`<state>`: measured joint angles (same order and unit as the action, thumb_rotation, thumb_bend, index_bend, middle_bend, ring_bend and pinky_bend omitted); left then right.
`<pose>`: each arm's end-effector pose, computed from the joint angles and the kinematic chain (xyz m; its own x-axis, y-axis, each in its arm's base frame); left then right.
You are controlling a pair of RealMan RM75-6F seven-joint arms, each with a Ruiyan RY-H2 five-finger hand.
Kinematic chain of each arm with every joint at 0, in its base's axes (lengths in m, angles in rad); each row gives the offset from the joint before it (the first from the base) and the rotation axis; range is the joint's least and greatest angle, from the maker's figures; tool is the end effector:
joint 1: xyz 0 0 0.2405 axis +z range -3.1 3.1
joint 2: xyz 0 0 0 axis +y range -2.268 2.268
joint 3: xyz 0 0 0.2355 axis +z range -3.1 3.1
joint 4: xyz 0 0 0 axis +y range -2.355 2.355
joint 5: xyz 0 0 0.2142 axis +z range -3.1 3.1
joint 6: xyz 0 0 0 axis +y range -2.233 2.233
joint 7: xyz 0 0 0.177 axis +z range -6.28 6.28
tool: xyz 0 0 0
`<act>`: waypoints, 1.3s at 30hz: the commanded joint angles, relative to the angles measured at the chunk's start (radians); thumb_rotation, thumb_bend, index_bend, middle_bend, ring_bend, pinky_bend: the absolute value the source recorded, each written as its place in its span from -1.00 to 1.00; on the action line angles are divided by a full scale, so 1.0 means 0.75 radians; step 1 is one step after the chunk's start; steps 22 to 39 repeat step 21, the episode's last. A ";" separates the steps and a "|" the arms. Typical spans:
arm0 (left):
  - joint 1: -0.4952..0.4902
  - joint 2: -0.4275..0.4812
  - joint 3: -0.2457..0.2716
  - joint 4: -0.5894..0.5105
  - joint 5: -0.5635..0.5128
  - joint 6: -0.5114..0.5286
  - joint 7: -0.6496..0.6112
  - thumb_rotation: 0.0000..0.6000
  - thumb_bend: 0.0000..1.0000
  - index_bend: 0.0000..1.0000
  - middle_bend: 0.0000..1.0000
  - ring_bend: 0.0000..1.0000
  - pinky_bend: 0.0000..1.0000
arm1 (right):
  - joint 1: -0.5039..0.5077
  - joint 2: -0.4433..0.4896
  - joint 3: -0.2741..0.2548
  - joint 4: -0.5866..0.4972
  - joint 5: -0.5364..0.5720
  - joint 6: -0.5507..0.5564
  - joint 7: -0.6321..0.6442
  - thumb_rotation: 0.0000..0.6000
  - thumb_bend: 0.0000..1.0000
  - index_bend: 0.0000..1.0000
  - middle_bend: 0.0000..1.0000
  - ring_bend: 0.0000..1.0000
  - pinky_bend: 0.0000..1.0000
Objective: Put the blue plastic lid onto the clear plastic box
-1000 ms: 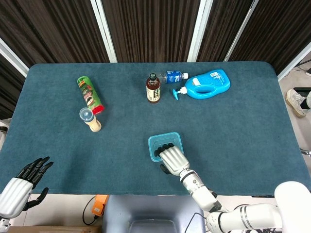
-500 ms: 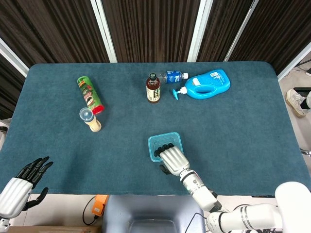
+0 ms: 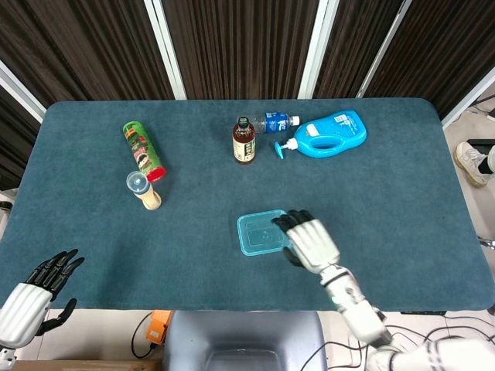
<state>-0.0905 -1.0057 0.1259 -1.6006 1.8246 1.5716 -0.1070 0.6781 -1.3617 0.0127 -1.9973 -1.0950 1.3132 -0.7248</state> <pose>-0.2664 0.1680 0.1431 0.4240 0.1124 0.8986 0.8739 -0.3110 -0.3735 -0.0976 -0.2783 0.0212 0.5510 -0.1496 0.8210 -0.7961 -0.3893 0.4634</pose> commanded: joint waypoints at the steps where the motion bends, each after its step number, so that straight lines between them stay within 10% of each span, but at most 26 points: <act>1: 0.003 -0.001 -0.001 -0.001 -0.004 0.002 0.004 1.00 -0.13 -1.00 -1.00 -1.00 -0.68 | -0.205 0.168 -0.213 -0.091 -0.196 0.224 -0.092 1.00 0.09 -0.66 -0.62 -0.77 -0.55; 8: 0.013 -0.009 -0.004 -0.009 -0.010 0.005 0.046 1.00 -0.13 -1.00 -1.00 -1.00 -0.68 | -0.562 0.234 -0.411 0.184 -0.375 0.490 0.227 1.00 -0.05 -0.84 -0.91 -1.00 -0.82; 14: 0.024 -0.023 0.001 -0.012 0.009 0.012 0.100 1.00 -0.13 -1.00 -1.00 -1.00 -0.68 | -0.726 0.199 -0.369 0.463 -0.362 0.543 0.534 1.00 -0.07 -0.87 -0.93 -1.00 -0.85; 39: 0.023 -0.032 0.001 -0.023 -0.001 -0.011 0.133 1.00 -0.13 -1.00 -1.00 -1.00 -0.68 | -0.773 0.225 -0.317 0.490 -0.425 0.535 0.599 1.00 -0.08 -0.87 -0.94 -1.00 -0.85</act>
